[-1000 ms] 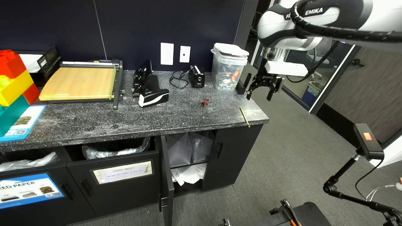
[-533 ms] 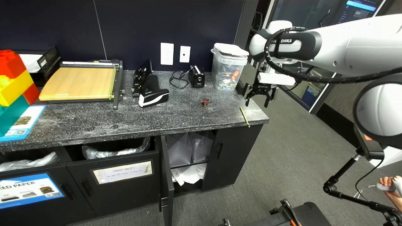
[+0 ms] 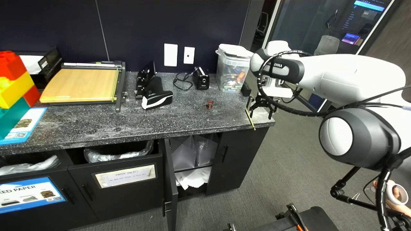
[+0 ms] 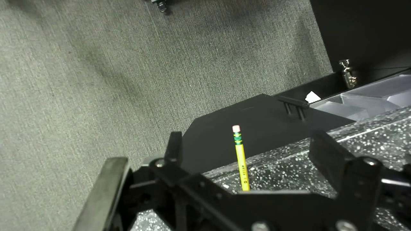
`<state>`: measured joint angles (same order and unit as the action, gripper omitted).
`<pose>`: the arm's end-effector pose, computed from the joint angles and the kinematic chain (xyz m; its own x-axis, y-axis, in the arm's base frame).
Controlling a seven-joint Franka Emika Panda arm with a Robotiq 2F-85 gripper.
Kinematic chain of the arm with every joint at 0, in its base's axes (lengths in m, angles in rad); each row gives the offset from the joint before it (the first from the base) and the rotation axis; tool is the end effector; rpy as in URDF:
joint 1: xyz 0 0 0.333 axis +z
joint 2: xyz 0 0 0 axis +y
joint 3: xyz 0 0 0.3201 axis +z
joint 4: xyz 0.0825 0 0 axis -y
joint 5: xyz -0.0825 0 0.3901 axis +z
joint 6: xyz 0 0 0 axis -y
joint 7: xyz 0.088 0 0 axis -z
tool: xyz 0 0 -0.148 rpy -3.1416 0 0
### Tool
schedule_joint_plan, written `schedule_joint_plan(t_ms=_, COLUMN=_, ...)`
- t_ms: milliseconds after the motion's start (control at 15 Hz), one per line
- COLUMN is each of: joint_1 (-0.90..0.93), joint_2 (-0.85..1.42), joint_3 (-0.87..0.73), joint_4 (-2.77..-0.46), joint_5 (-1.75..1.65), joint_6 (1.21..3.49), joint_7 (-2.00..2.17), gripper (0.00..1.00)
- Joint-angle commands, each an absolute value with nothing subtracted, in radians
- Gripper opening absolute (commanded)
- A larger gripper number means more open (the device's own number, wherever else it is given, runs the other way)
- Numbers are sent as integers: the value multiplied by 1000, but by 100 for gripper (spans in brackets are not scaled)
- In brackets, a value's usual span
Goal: Move the pencil to the left
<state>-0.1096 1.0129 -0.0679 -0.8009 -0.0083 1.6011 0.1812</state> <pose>0.7596 -0.1171 0.2564 0.9241 -0.3290 -0.1945 -0.3145 -0.9437 0.1023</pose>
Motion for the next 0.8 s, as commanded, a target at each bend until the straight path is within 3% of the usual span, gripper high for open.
schedule_joint_plan(t_ms=0, joint_1=-122, joint_2=1164, joint_3=-77, joint_4=-572, joint_5=11, joint_6=1537, joint_7=251, gripper=100)
schedule_joint_plan(t_ms=733, joint_1=-141, joint_2=1278, joint_3=-58, joint_4=-468, joint_5=64, joint_6=1672, joint_7=442, gripper=100)
